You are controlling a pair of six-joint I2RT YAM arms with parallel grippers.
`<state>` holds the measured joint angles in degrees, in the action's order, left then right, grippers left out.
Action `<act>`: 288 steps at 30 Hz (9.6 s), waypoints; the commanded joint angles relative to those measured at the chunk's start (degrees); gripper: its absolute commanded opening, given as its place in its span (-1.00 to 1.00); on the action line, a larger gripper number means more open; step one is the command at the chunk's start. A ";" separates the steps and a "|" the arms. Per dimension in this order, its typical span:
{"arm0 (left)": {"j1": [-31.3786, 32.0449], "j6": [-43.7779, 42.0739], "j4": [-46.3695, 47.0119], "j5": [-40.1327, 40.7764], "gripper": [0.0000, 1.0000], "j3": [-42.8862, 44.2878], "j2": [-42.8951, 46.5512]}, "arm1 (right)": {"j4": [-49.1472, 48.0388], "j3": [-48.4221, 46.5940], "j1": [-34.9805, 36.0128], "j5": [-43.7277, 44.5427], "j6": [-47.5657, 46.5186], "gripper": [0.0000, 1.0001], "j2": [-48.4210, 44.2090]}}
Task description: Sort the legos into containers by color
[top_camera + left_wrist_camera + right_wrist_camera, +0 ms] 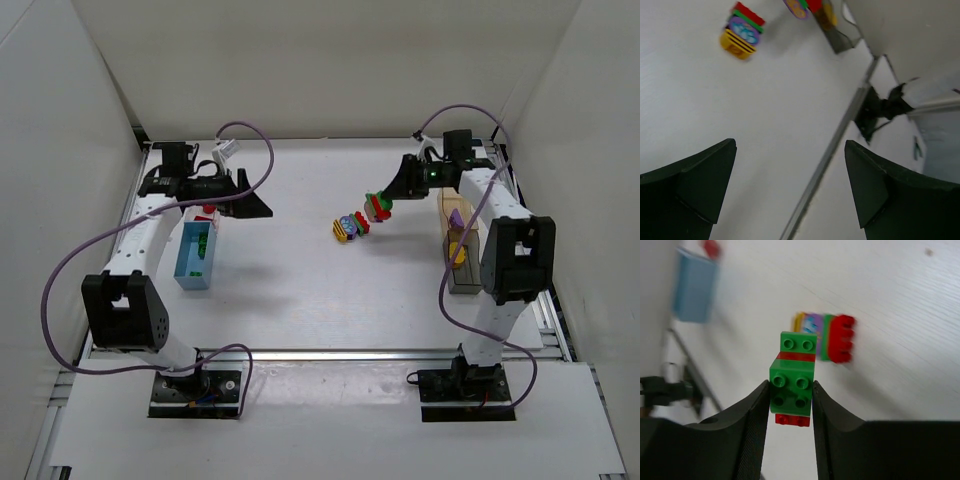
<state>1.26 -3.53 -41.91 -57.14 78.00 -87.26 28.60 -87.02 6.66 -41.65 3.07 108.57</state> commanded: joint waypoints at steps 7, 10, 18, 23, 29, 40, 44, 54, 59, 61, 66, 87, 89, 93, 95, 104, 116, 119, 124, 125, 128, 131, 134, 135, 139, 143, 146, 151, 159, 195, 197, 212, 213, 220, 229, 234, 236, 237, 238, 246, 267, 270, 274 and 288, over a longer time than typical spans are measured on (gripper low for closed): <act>0.59 15.18 18.42 -25.29 0.95 -4.78 -4.49 | -21.47 -4.81 1.60 -29.10 27.06 -1.00 -3.90; 1.90 19.25 24.85 -25.74 0.90 -4.17 -6.25 | -25.34 -5.96 4.15 -29.28 30.93 -1.00 -3.90; 7.96 20.14 29.16 -22.75 0.84 -0.39 -8.01 | -31.32 -9.47 10.65 -29.37 36.30 -1.00 -1.70; 10.61 21.72 34.61 -19.15 0.82 -1.97 -7.05 | -32.29 -10.71 13.12 -29.28 37.27 -1.00 -0.91; 10.78 25.15 41.82 -18.09 0.74 -4.08 -6.25 | -32.55 -10.18 14.88 -29.10 37.80 -1.00 -0.82; 10.78 34.81 57.02 -19.58 0.63 -4.35 -8.01 | -33.52 -9.66 15.23 -29.45 38.59 -1.00 -0.29; 10.96 36.66 59.57 -20.46 0.60 -3.73 -8.71 | -34.22 -9.74 15.41 -29.54 38.94 -1.00 0.15; 11.14 36.75 59.66 -21.87 0.41 -5.22 -7.75 | -34.05 -10.18 15.32 -29.02 38.50 -1.00 0.50; 11.05 36.84 59.66 -22.48 0.27 -6.10 -7.13 | -33.26 -11.15 15.23 -28.84 37.97 -1.00 0.32; 11.05 36.75 59.49 -22.75 0.18 -6.28 -7.13 | -33.08 -11.32 15.32 -28.66 37.97 -1.00 0.23; 11.05 36.49 58.52 -22.48 0.31 -6.63 -6.87 | -33.00 -11.76 15.32 -28.58 38.15 -1.00 -0.12; 11.05 36.66 59.05 -20.82 -0.25 -6.98 -6.34 | -33.96 -10.36 15.76 -27.70 39.65 -1.00 -2.05; 11.05 36.58 58.79 -20.99 -0.40 -7.33 -6.08 | -33.35 -10.01 15.76 -27.61 38.68 -1.00 -2.14; 11.05 35.09 56.60 -20.81 -0.52 -8.56 -4.41 | -31.94 -9.13 14.88 -27.26 37.01 -1.00 -2.66; 11.05 33.59 54.58 -20.99 -0.57 -9.70 -3.53 | -31.50 -8.69 14.00 -27.17 35.87 -1.00 -2.93; 11.05 25.16 44.91 -20.38 -0.61 -14.80 2.44 | -28.95 -8.16 6.71 -26.99 32.88 -1.00 -3.89; 10.96 12.31 28.64 -3.96 -0.61 -14.19 4.90 | -21.50 -5.00 5.21 -26.21 26.47 -1.00 -7.94; 12.27 15.56 30.39 5.00 -0.66 -14.19 6.14 | -17.55 -3.51 3.81 -24.36 22.52 -1.00 -10.22; 18.68 20.73 36.71 11.52 -0.68 -10.24 3.86 | -10.86 -0.70 -4.27 -20.49 16.72 -1.00 -15.22; 21.13 21.28 38.55 11.70 -0.68 -9.10 1.42 | -7.97 -0.26 -5.67 -19.71 14.18 -1.00 -17.32; 24.83 22.69 41.46 12.40 -0.69 -4.36 -4.30 | -2.69 1.50 -13.05 -17.68 10.82 -1.00 -21.28; 29.67 21.64 44.45 13.37 -0.70 1.27 -10.45 | 2.77 2.56 -19.73 -16.80 6.61 -1.00 -24.89; 32.57 21.99 48.84 12.06 -0.70 7.24 -17.92 | 7.51 2.91 -25.98 -16.88 3.44 -1.00 -27.18; 33.02 21.90 50.33 11.45 -0.70 10.91 -19.86 | 8.74 2.91 -27.47 -17.15 2.30 -1.00 -28.75; 35.65 20.67 51.13 10.92 -0.74 21.92 -31.79 | 13.84 3.17 -34.77 -18.29 -0.08 -1.00 -32.54; 37.41 20.14 53.16 10.92 -0.76 33.32 -40.16 | 17.97 3.61 -40.83 -19.08 -2.01 -1.00 -35.79; 38.90 19.61 54.38 10.30 -0.76 39.66 -45.79 | 20.18 4.31 -44.69 -19.70 -2.28 -1.00 -38.08; 40.49 19.61 56.50 7.32 -0.76 49.33 -54.32 | 22.29 4.85 -49.89 -21.28 -2.37 -1.00 -40.80; 41.90 19.36 60.46 7.40 -0.74 55.06 -60.83 | 27.21 3.70 -55.43 -23.91 -6.94 -1.00 -42.39; 46.82 14.78 59.05 21.20 0.15 78.89 -78.67 | 36.00 -1.66 -58.78 -23.65 -9.58 -1.00 -43.45; 46.99 14.61 58.96 22.43 0.44 78.89 -78.67 | 35.65 -1.48 -58.86 -23.92 -8.96 -1.00 -43.19; 44.37 19.26 63.53 28.41 0.92 67.83 -67.96 | 31.00 1.41 -57.64 -26.90 -6.41 -1.00 -43.62; 43.58 20.48 63.71 28.23 0.92 65.29 -65.17 | 31.08 1.42 -57.02 -26.91 -6.50 -1.00 -43.45; 36.19 21.37 48.88 23.49 0.82 61.32 -53.57 | 24.24 4.22 -43.06 -22.26 -3.34 -1.00 -41.87; 27.93 14.60 15.38 19.12 0.88 51.84 -36.68 | 12.45 1.69 -24.86 -17.86 2.02 -1.00 -32.65; 21.61 17.40 18.59 -3.89 0.79 36.90 -25.34 | 5.34 -1.04 -16.87 -19.60 5.63 -1.00 -24.74; 20.63 27.04 25.09 -16.52 0.77 30.22 -22.27 | 1.65 -2.88 -12.91 -21.97 6.59 -1.00 -20.80; 20.19 32.30 36.09 -19.29 0.75 27.24 -21.29 | -0.02 -3.50 -11.76 -24.94 9.38 -1.00 -19.47; 20.19 43.58 47.94 -21.32 0.75 20.25 -19.89 | -4.12 -4.98 -9.40 -26.71 11.15 -1.00 -17.71; 19.05 35.88 45.17 -24.59 0.81 9.20 -8.90 | -18.93 -14.30 1.86 -38.15 26.29 -1.00 -4.70; 16.23 20.84 38.30 -13.34 0.82 6.29 -7.83 | -18.41 -14.49 10.66 -39.91 26.02 -1.00 -5.74; 16.32 23.12 41.10 -15.80 0.81 6.64 -8.88 | -17.53 -14.23 11.54 -40.00 25.06 -1.00 -5.83; 16.32 26.90 45.06 -19.58 0.77 7.08 -10.29 | -16.91 -13.70 12.07 -39.83 24.53 -1.00 -6.01; 16.41 35.61 54.04 -26.09 -0.11 6.29 -12.58 | -16.91 -13.96 12.07 -38.86 24.18 -1.00 -5.39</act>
<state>17.74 30.98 8.88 -81.23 84.05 -100.07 12.19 -99.37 18.72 -79.09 27.57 105.69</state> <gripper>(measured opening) 0.483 0.398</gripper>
